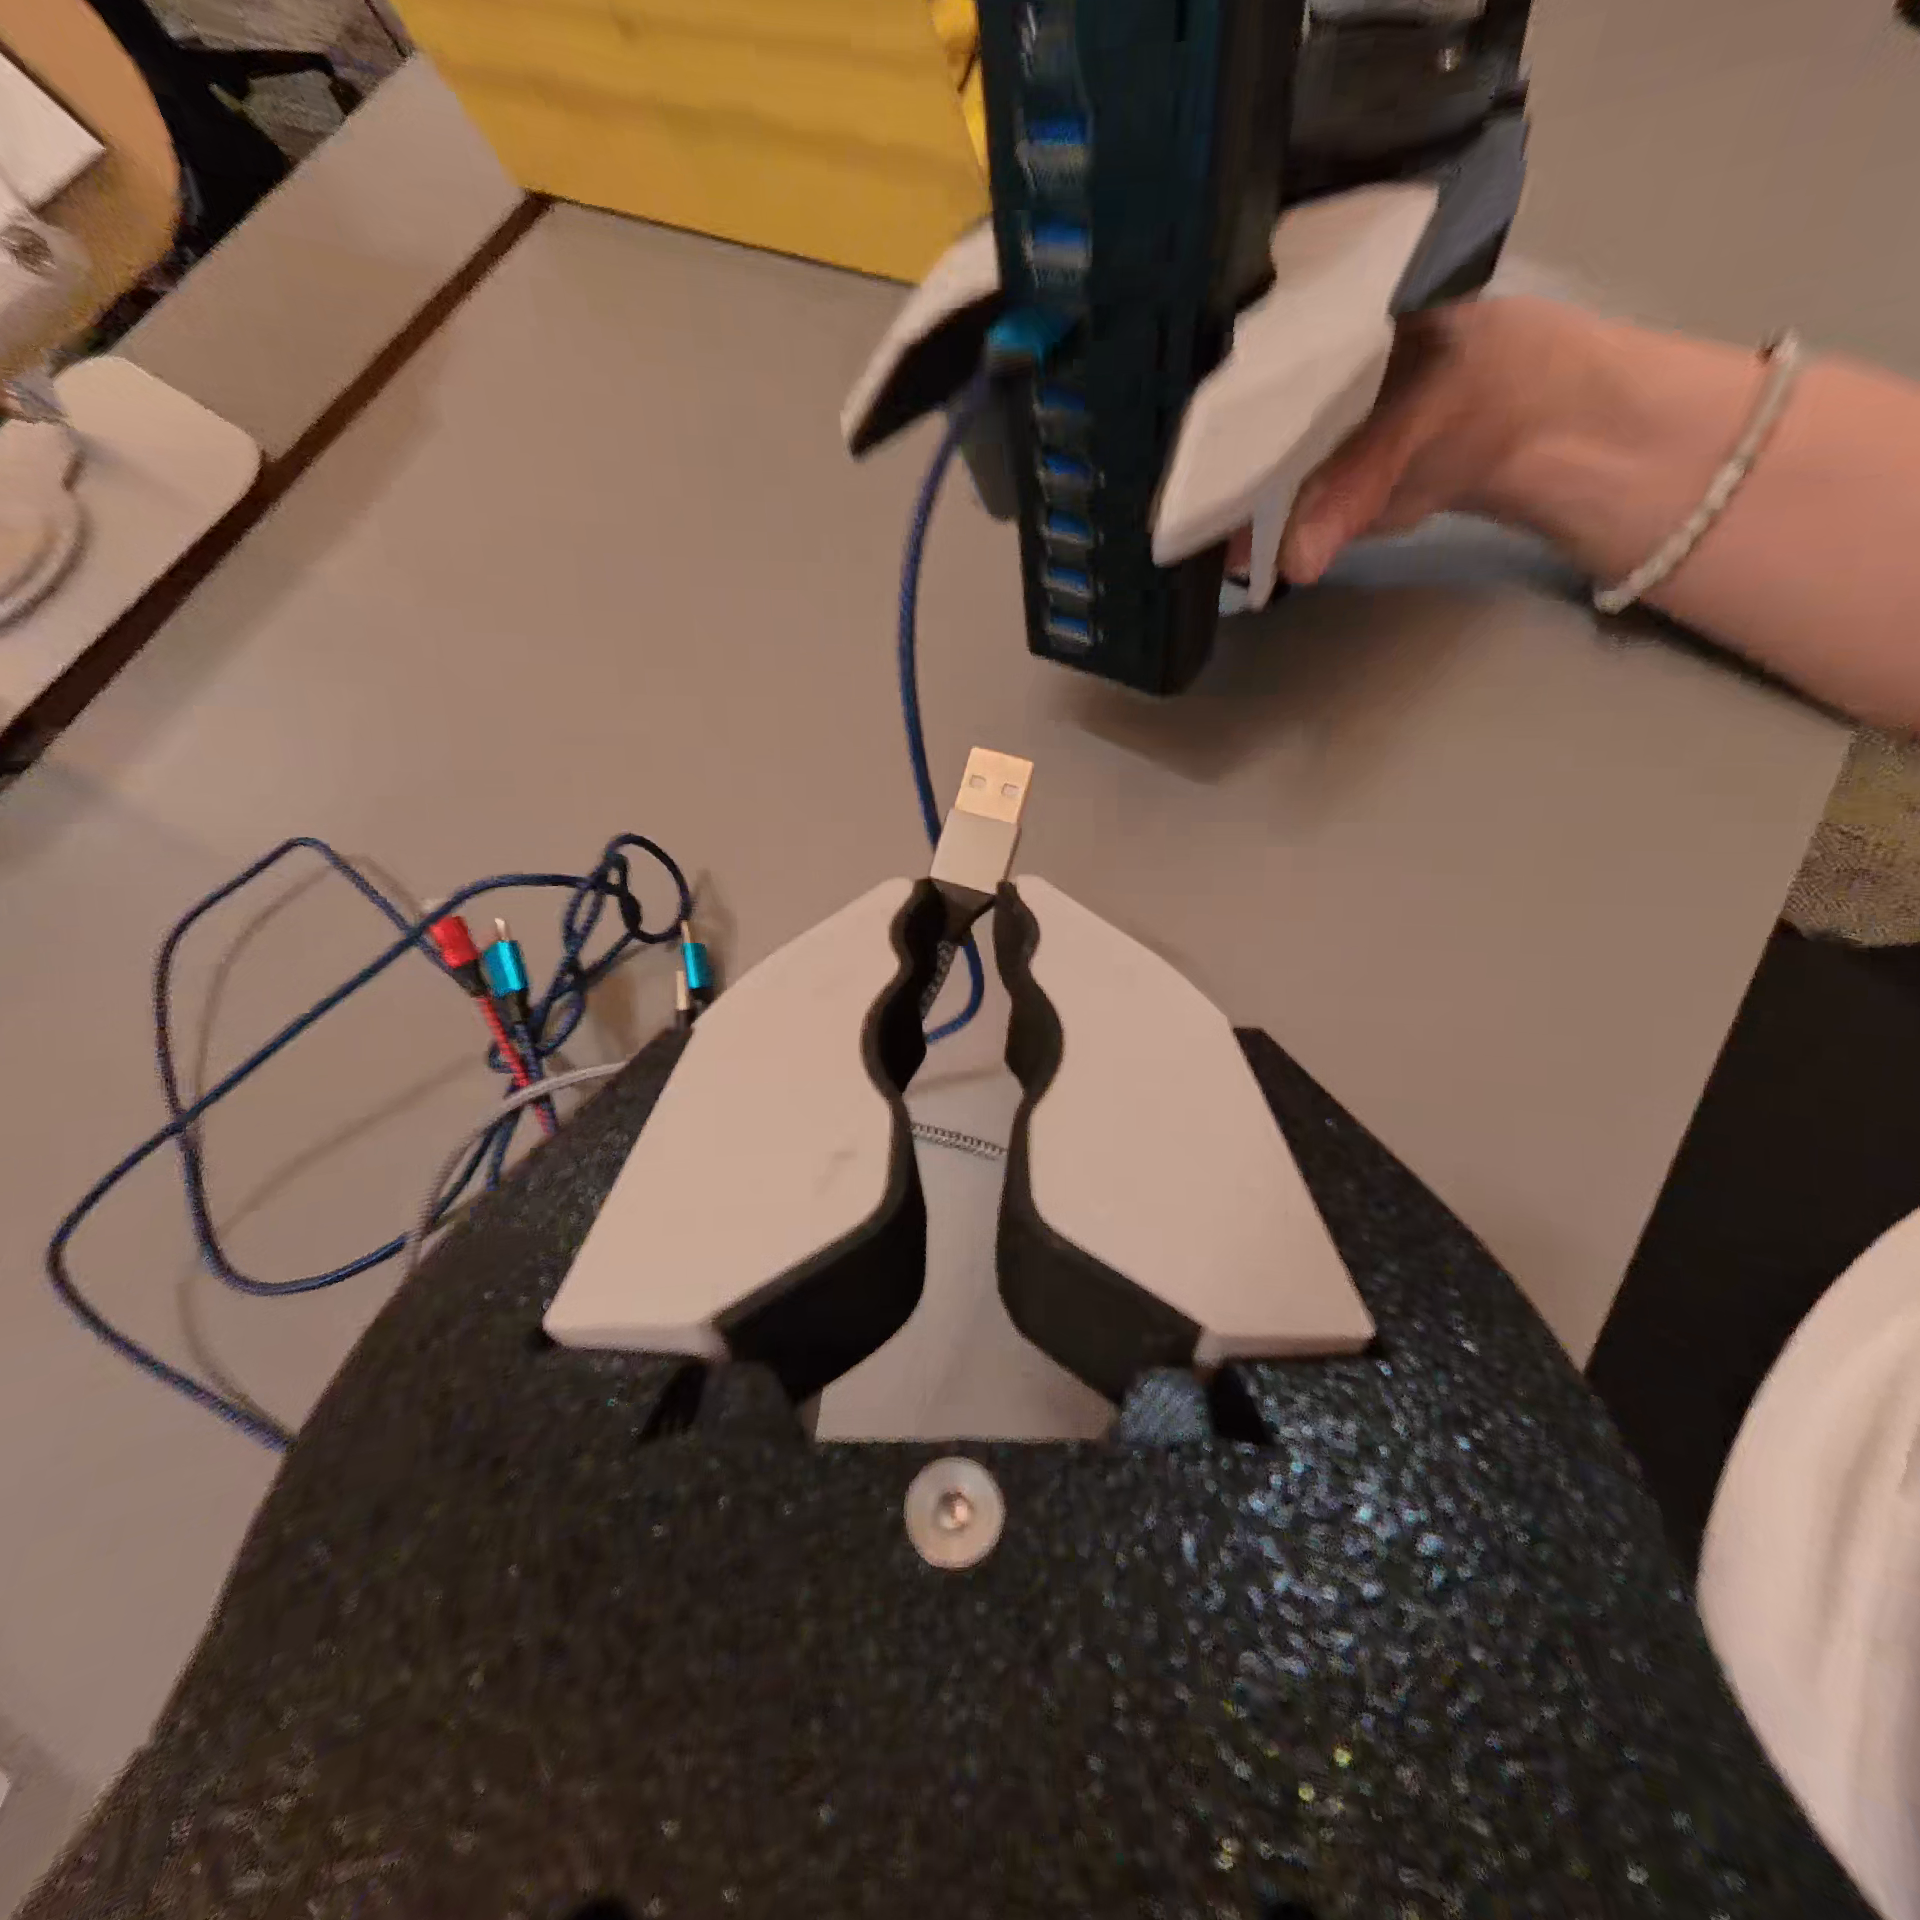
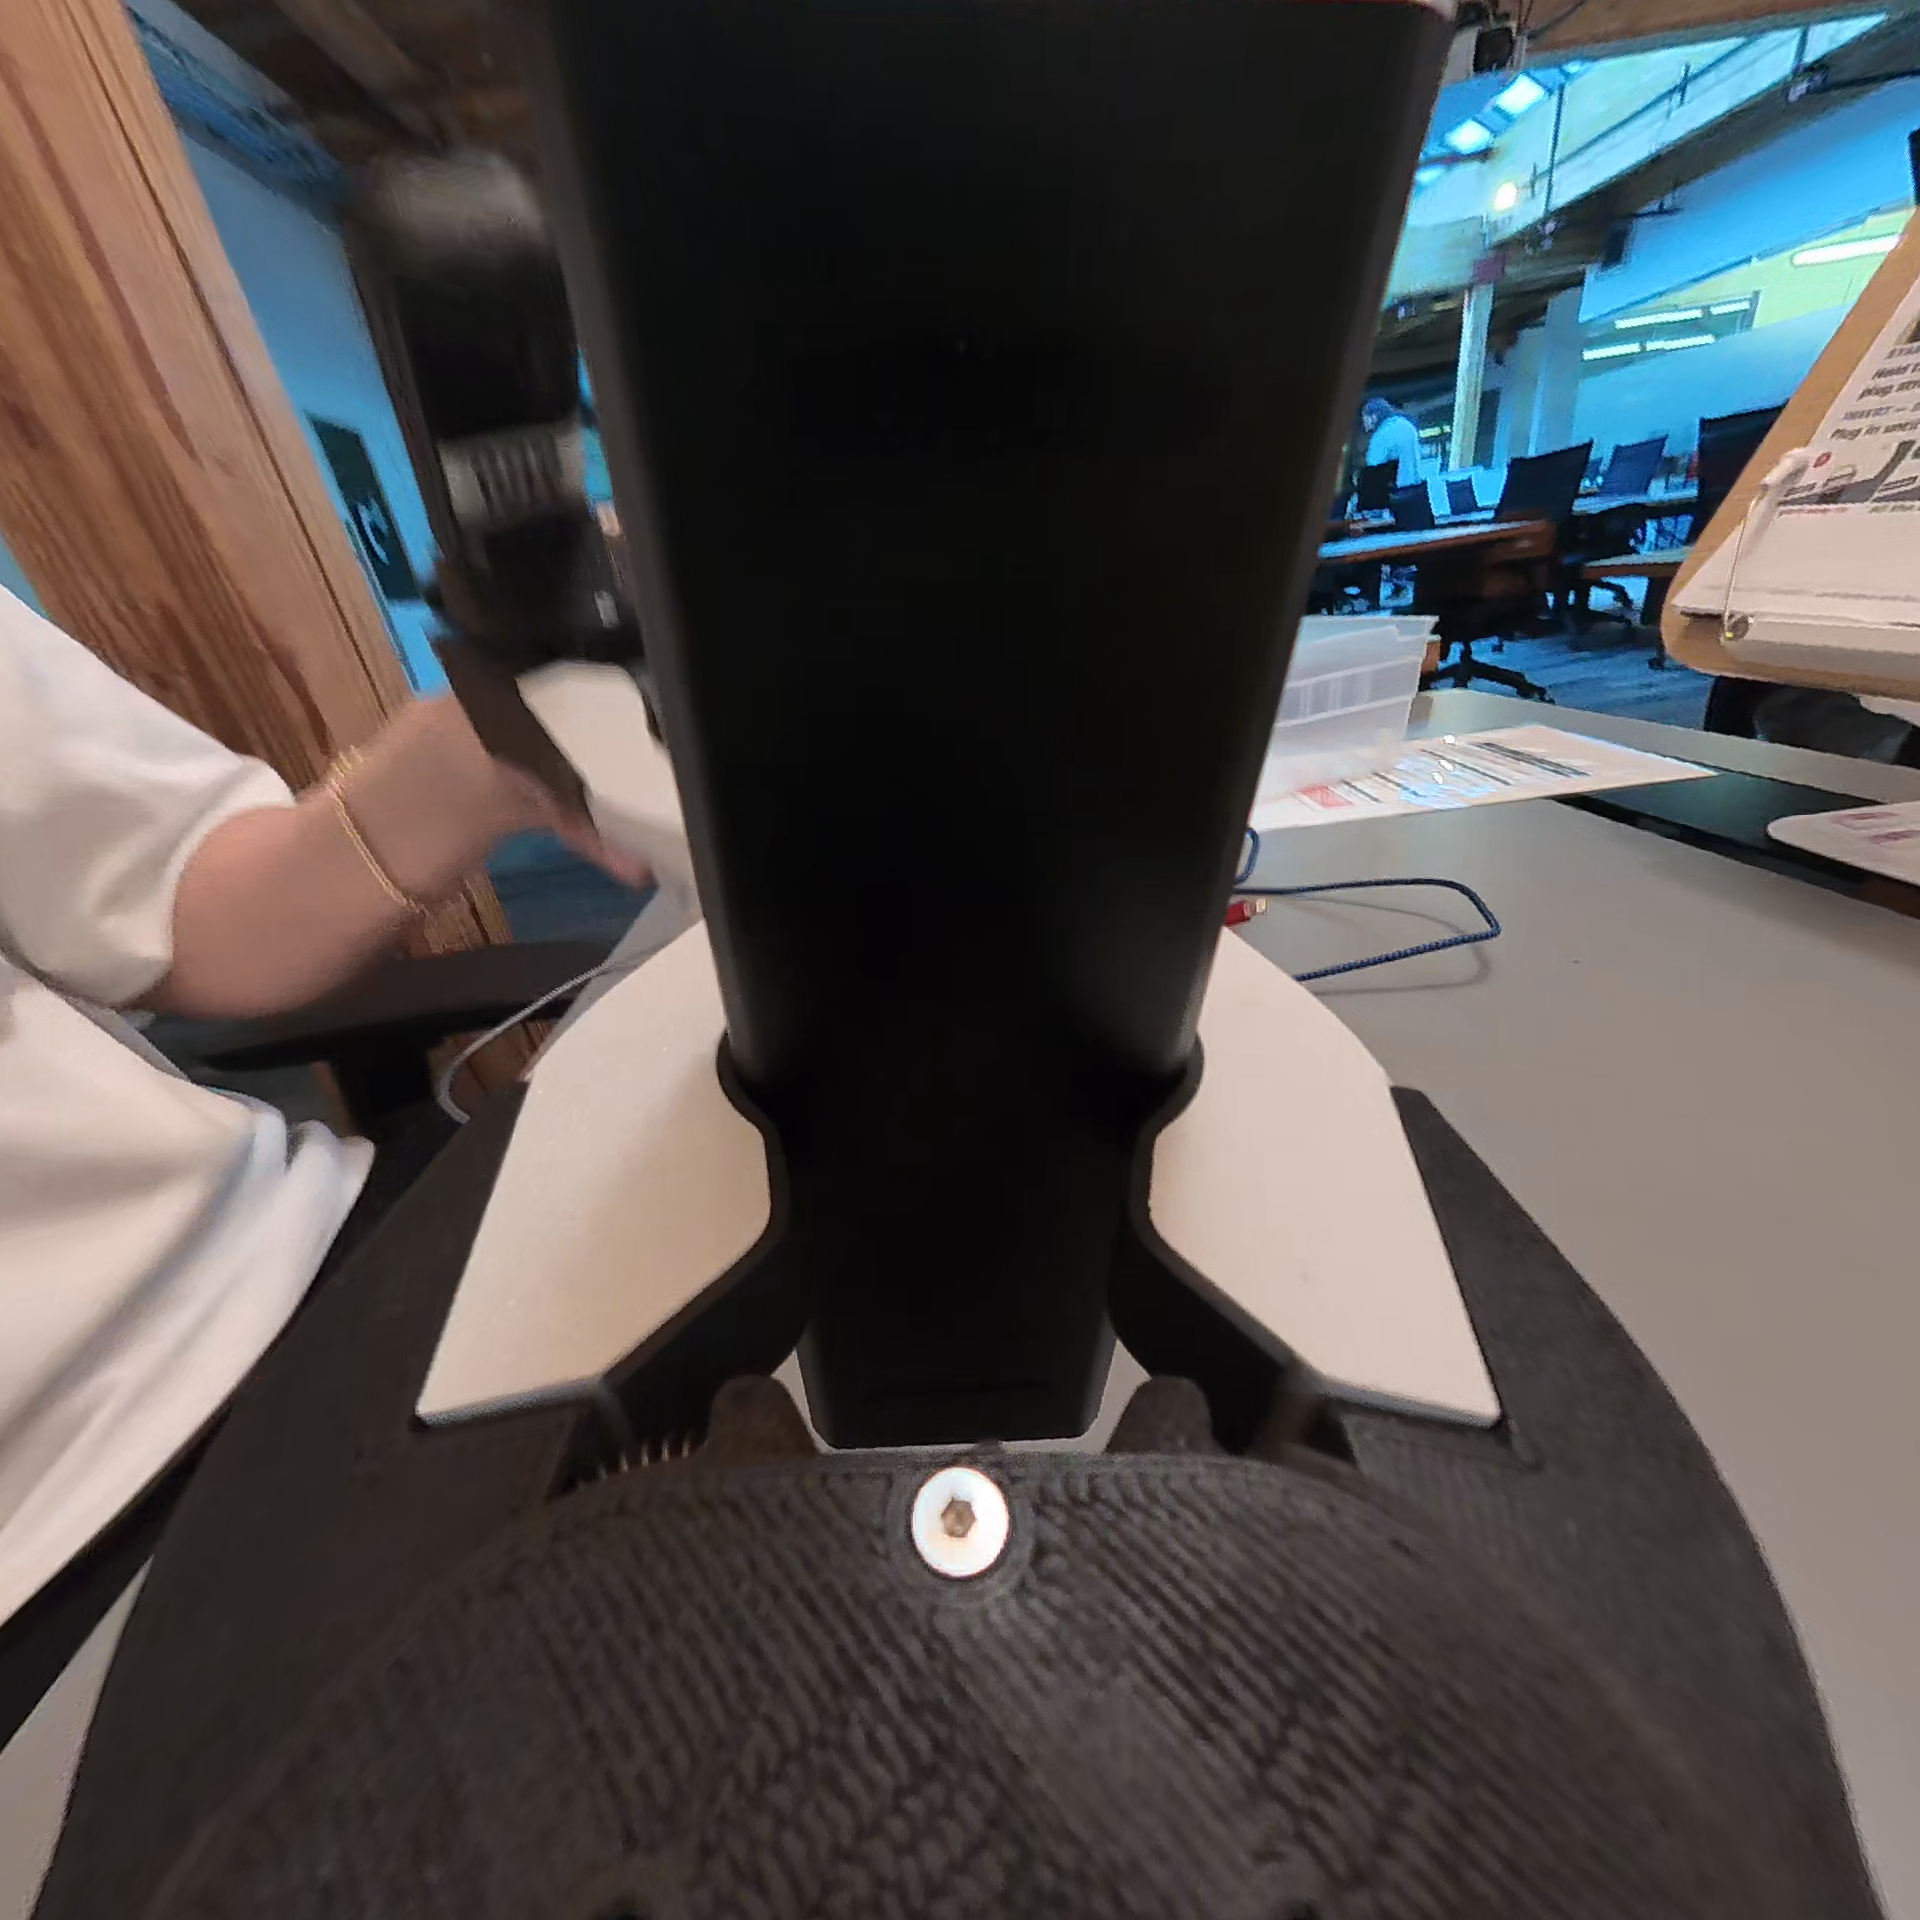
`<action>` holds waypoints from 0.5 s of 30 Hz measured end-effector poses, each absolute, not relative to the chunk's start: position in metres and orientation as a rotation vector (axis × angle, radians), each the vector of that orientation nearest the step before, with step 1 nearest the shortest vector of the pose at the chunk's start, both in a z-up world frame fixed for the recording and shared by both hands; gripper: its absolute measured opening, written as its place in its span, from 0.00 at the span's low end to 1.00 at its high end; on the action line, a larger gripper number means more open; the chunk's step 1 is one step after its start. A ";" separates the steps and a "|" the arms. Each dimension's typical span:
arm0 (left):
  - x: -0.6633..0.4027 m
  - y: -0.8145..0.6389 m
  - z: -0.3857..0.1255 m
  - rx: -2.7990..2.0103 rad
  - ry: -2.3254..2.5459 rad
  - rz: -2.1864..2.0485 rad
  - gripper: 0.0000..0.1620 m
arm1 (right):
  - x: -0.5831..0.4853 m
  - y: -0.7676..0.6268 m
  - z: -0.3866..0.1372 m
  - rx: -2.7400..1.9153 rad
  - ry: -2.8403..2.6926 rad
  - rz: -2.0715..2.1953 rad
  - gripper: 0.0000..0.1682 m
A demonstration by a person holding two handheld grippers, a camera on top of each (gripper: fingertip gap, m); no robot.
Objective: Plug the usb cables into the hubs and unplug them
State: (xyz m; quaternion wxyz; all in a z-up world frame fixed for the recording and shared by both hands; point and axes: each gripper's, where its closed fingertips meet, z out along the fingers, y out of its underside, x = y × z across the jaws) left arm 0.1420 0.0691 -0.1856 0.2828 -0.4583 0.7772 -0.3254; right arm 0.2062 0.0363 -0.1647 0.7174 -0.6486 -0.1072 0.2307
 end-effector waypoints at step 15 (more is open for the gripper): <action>0.205 0.043 -0.148 -1.118 2.357 -0.709 0.06 | 0.200 0.040 -0.170 -1.477 -0.279 0.491 0.43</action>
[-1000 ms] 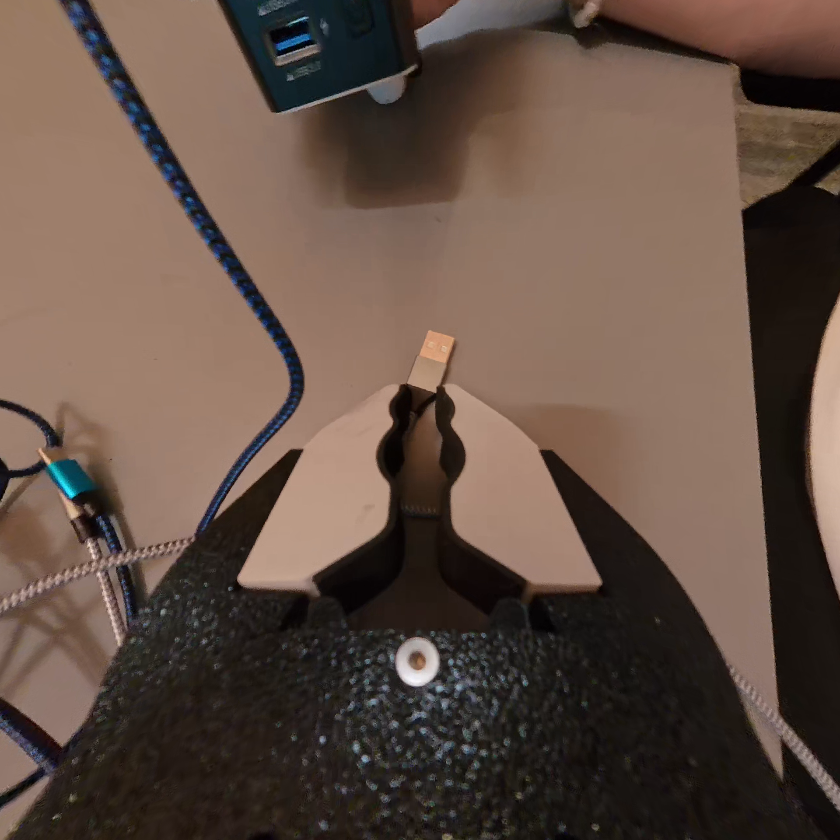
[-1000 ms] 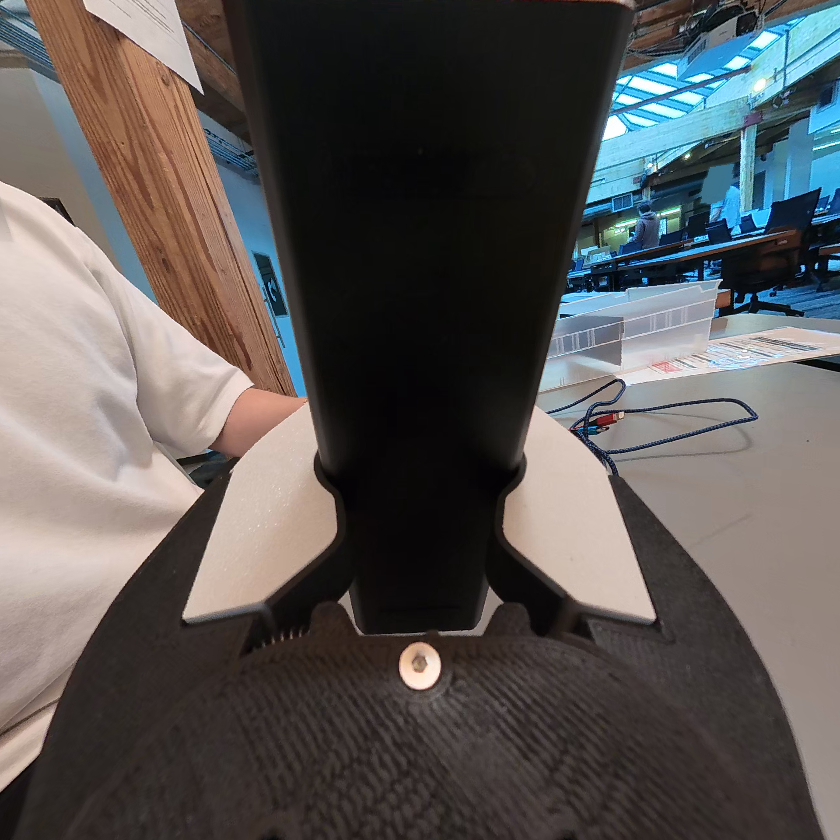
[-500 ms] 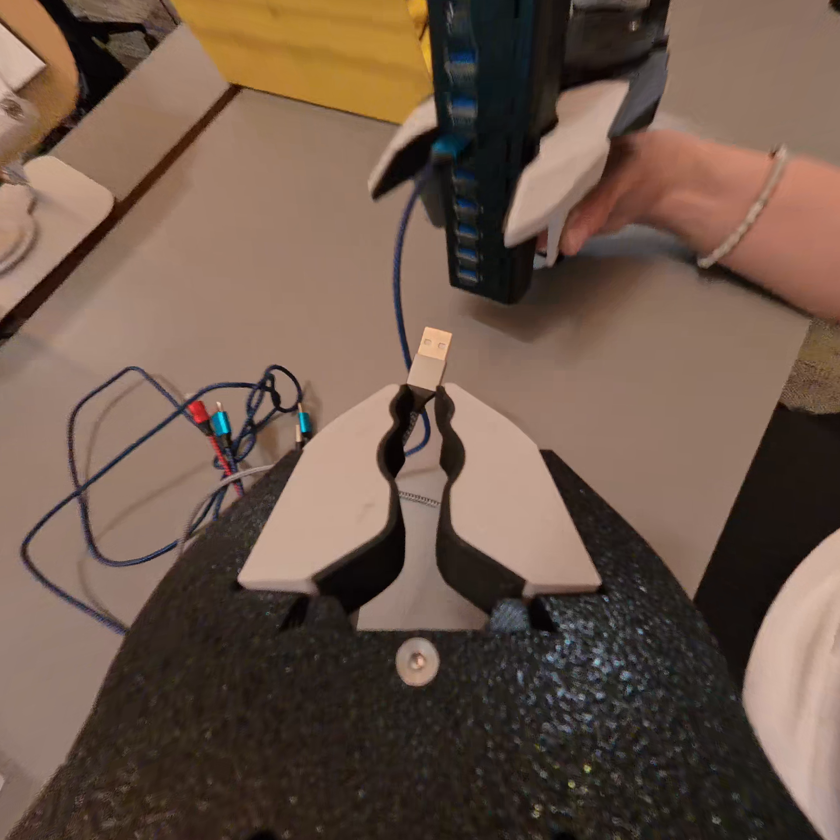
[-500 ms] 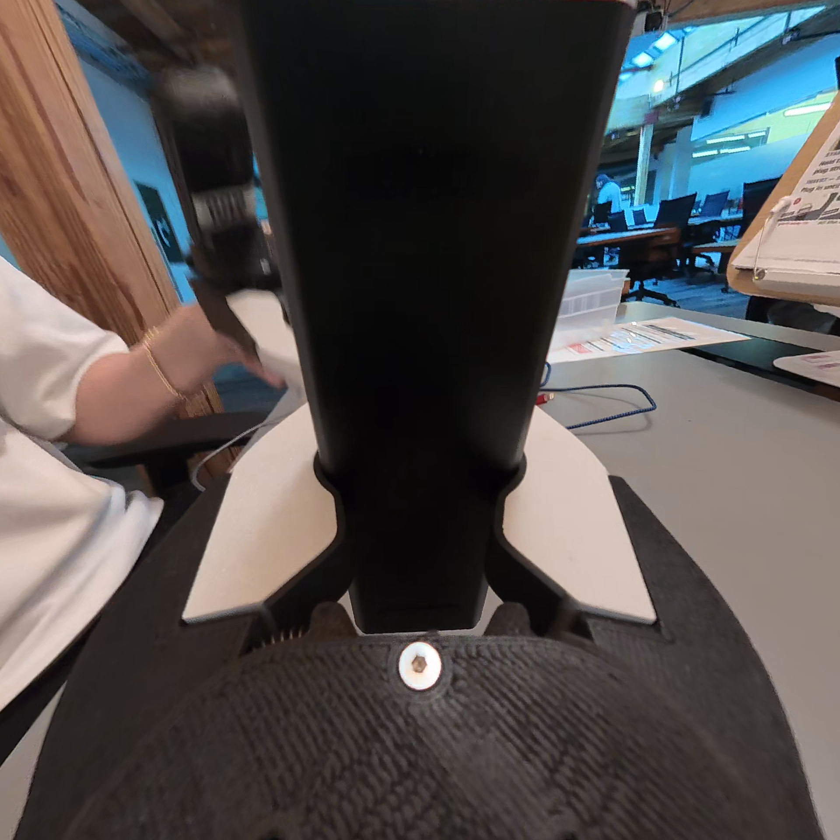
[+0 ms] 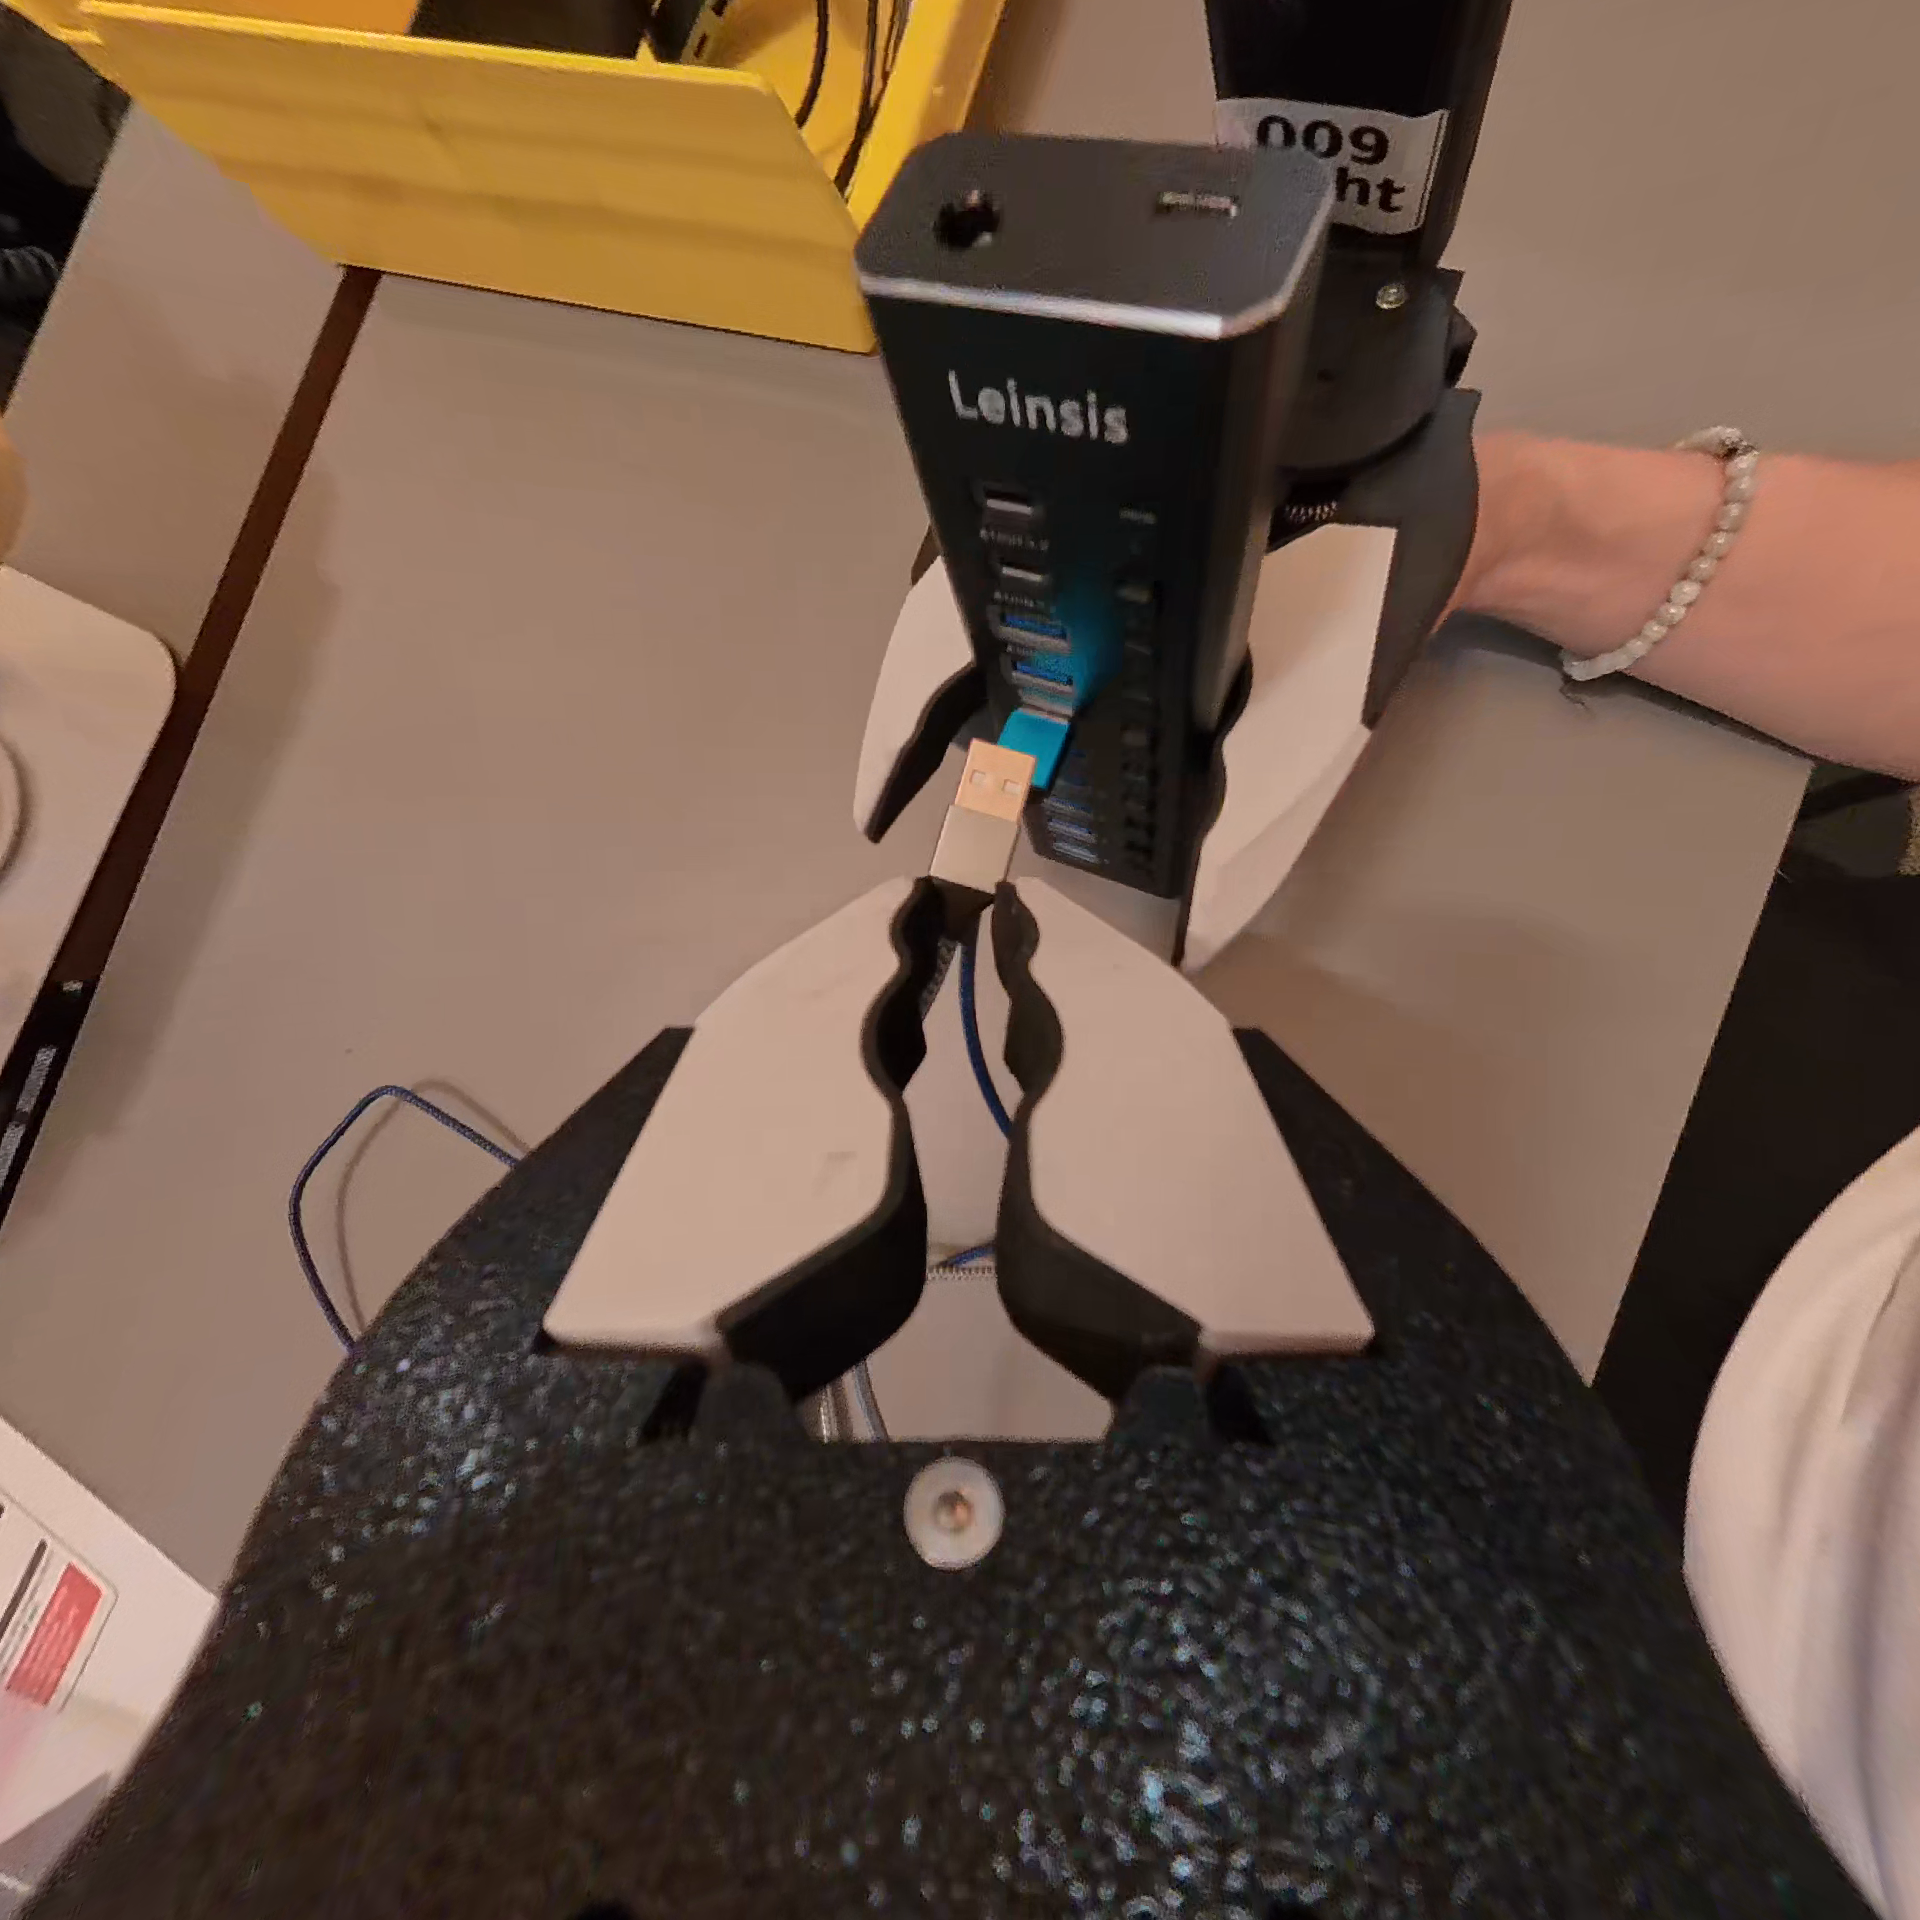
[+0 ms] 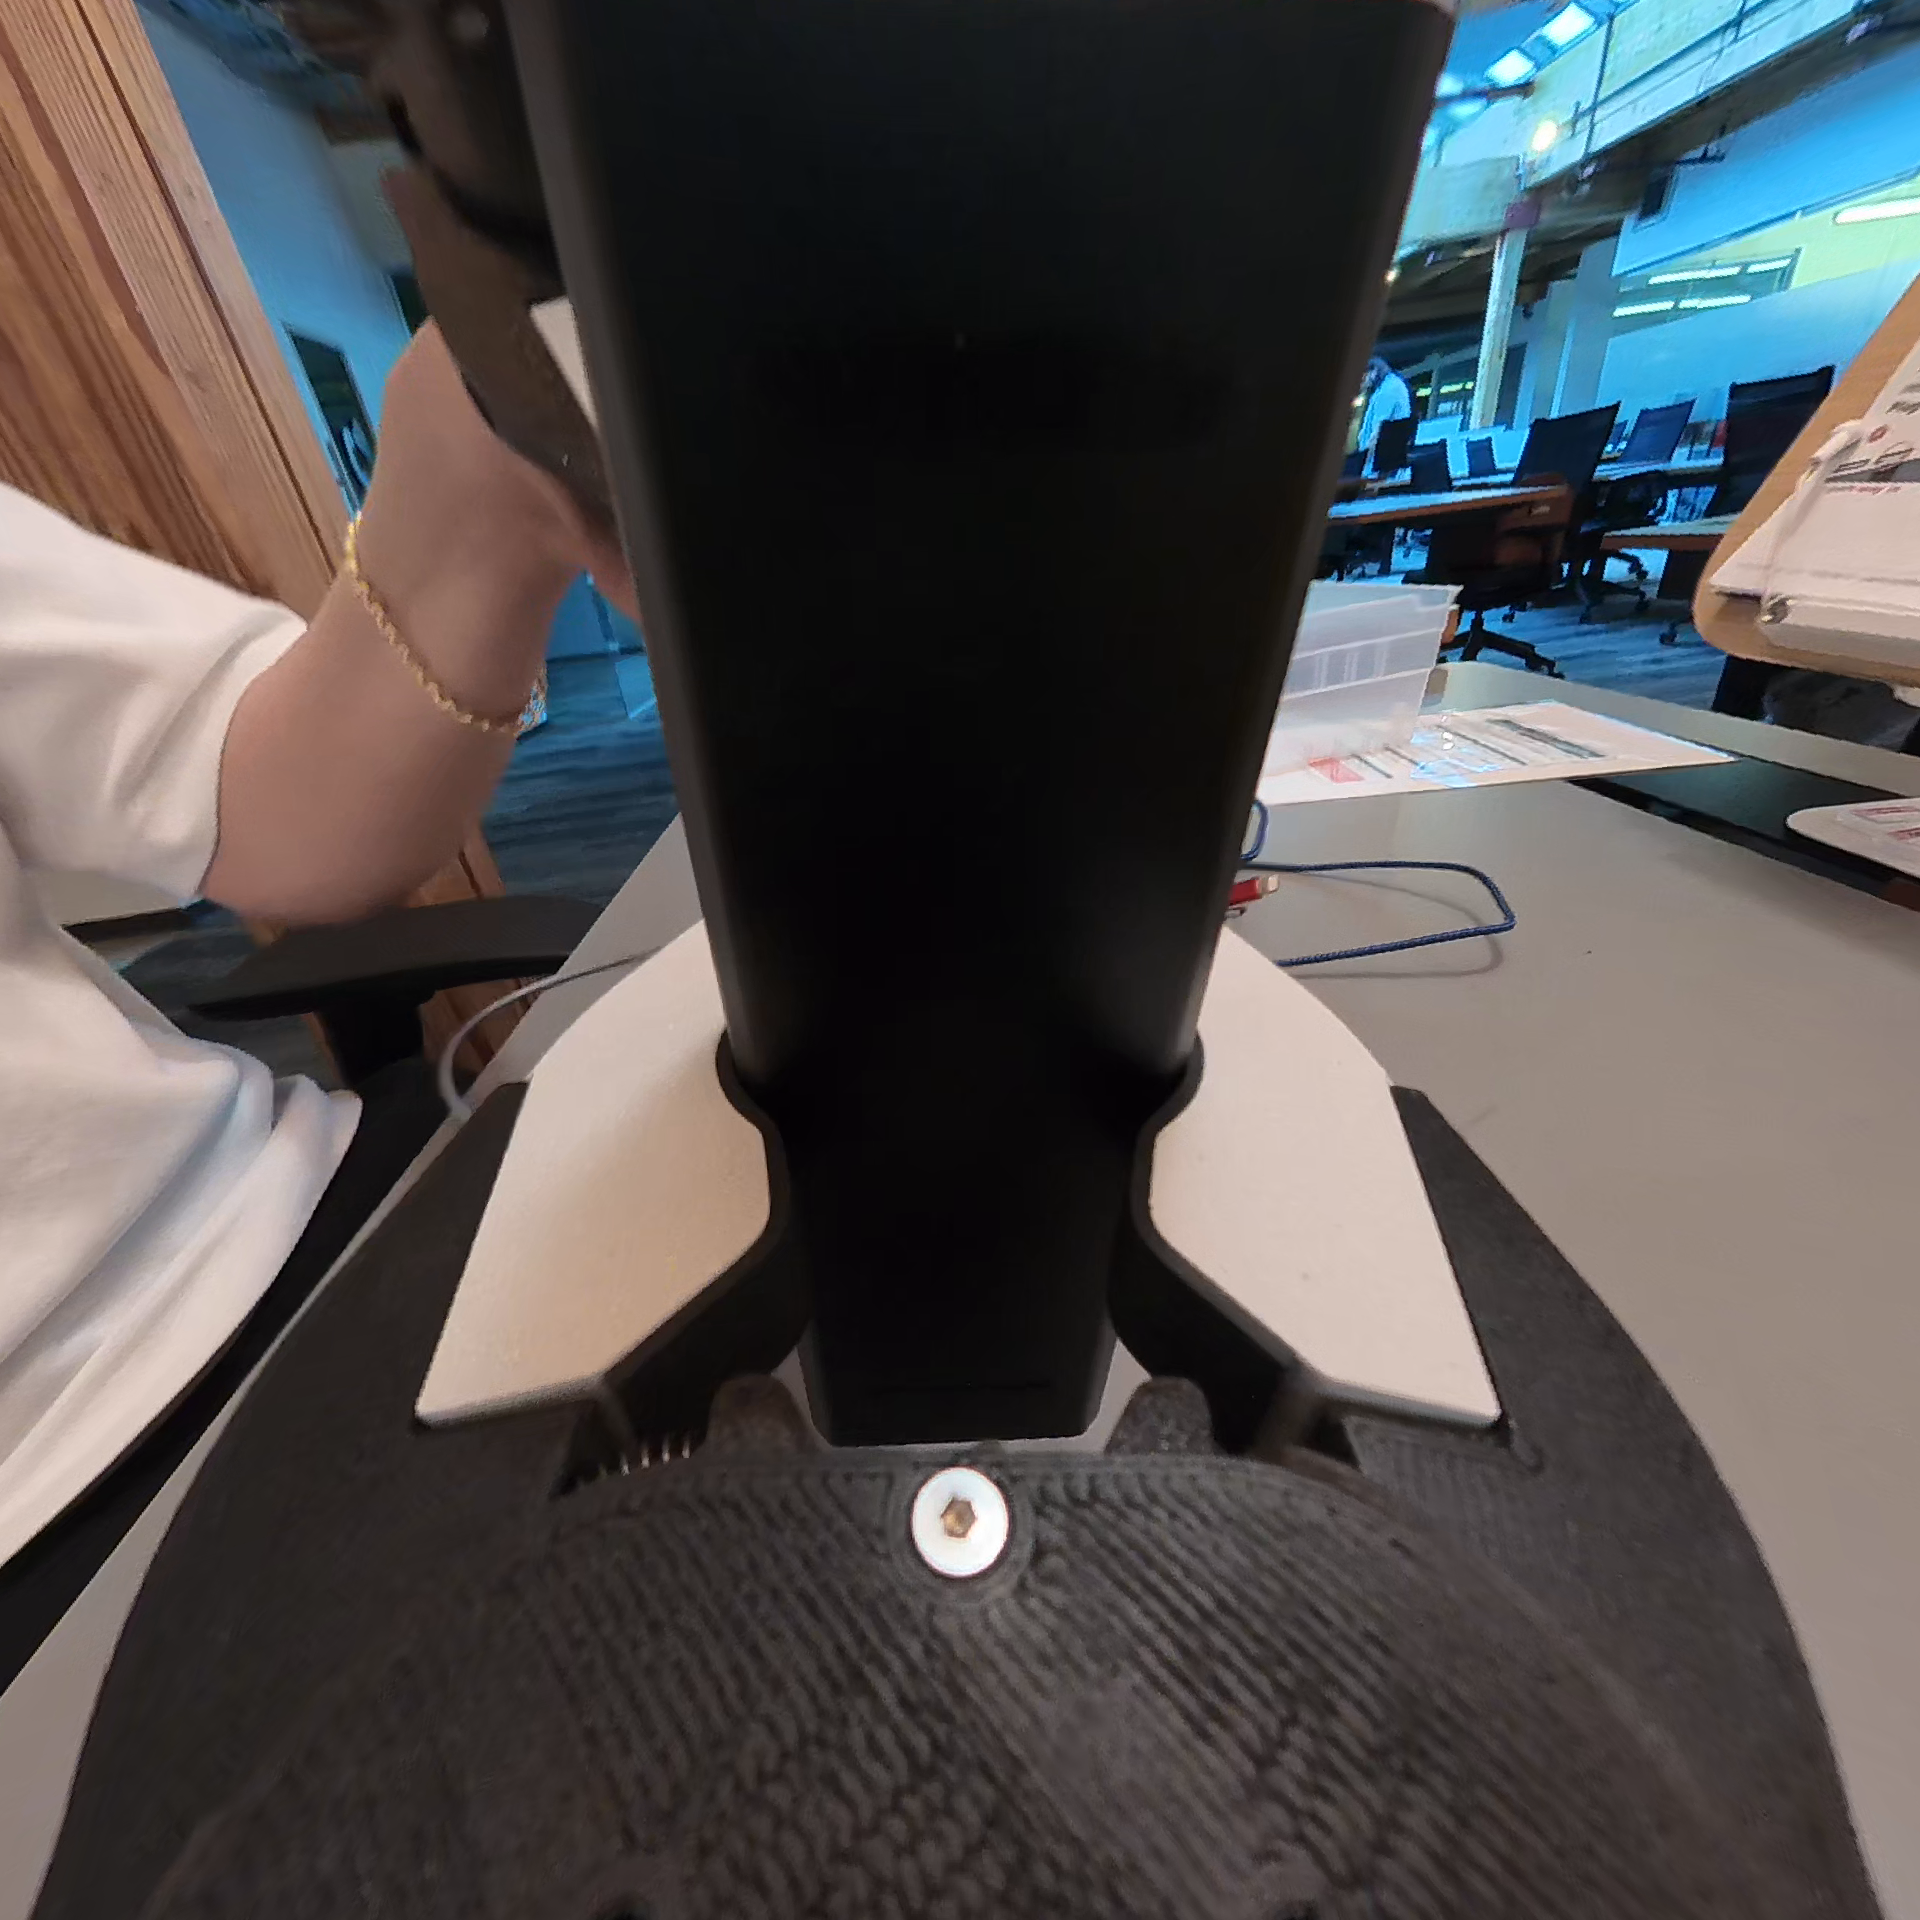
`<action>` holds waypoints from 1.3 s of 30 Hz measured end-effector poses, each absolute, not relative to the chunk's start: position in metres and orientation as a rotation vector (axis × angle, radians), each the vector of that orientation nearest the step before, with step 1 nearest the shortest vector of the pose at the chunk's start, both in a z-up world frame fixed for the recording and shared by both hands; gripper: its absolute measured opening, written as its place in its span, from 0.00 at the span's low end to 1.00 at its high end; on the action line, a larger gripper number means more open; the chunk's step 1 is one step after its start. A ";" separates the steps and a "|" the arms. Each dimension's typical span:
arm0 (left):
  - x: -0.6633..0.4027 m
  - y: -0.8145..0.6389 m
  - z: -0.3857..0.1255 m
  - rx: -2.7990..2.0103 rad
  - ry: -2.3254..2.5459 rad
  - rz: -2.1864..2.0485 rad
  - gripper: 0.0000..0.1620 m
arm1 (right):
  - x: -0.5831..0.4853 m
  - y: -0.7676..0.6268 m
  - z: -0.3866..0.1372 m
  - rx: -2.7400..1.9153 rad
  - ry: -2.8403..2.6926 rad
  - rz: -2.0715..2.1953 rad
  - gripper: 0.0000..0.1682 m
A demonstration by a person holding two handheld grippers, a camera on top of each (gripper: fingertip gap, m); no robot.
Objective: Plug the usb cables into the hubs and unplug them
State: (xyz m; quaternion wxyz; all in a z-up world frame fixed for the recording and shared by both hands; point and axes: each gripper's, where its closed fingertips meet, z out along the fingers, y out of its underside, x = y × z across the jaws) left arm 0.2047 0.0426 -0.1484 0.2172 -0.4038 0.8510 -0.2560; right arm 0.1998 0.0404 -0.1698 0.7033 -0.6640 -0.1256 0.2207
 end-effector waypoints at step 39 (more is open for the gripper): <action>0.214 0.033 -0.164 -1.098 2.347 -0.804 0.06 | 0.193 0.045 -0.177 -1.537 -0.315 0.486 0.43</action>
